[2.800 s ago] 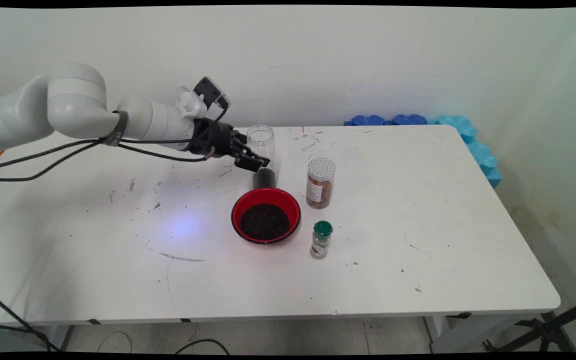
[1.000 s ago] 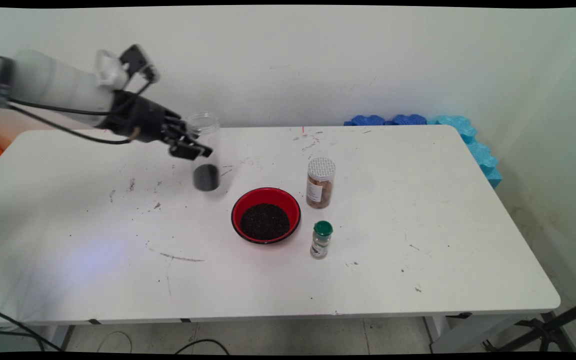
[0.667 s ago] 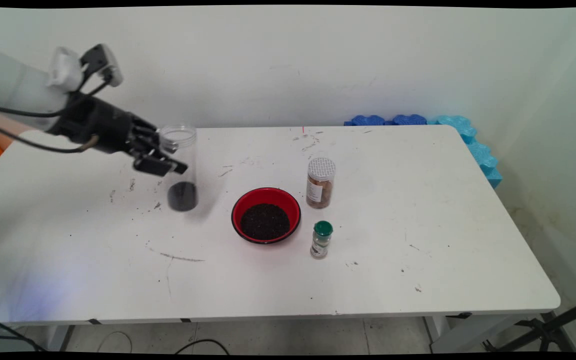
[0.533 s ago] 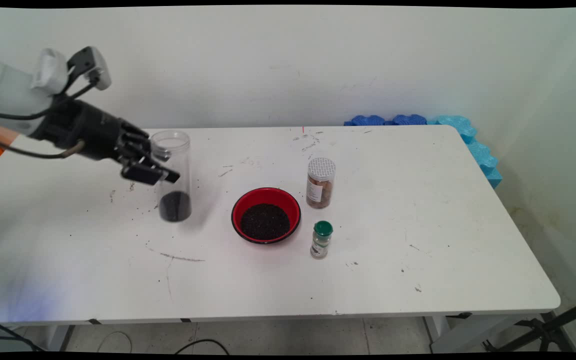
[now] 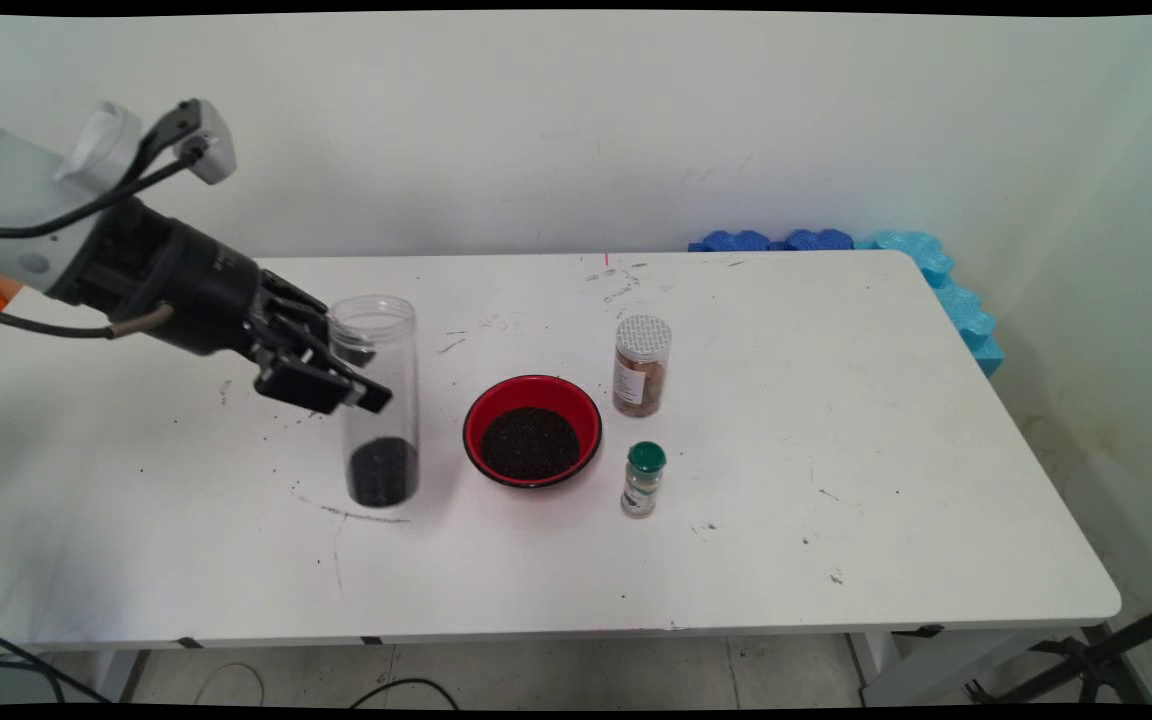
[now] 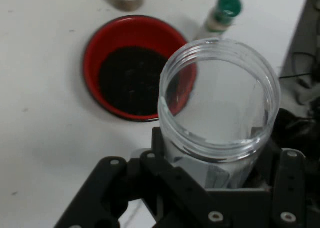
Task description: Pour the black seasoning powder in the red bowl
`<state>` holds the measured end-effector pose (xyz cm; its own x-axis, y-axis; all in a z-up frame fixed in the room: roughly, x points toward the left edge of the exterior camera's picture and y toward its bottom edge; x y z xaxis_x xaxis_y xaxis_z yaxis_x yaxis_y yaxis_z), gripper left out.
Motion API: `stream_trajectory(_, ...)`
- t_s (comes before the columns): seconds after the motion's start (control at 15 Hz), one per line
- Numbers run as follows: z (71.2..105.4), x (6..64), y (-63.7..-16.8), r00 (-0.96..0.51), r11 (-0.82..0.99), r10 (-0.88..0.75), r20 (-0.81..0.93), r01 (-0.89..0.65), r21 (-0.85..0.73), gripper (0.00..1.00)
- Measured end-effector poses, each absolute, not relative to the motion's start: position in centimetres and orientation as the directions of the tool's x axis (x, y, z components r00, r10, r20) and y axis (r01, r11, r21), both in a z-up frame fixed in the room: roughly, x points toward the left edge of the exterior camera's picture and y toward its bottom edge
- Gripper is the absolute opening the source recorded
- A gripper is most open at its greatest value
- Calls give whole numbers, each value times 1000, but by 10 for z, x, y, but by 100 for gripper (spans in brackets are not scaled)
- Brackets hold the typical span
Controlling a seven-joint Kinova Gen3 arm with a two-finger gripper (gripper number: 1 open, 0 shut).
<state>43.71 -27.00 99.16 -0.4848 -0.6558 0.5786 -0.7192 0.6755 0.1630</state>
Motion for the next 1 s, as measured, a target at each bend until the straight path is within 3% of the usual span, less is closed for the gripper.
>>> stream_trajectory(1.0,981,385,-311,-433,662,-711,555,-679,317,0)
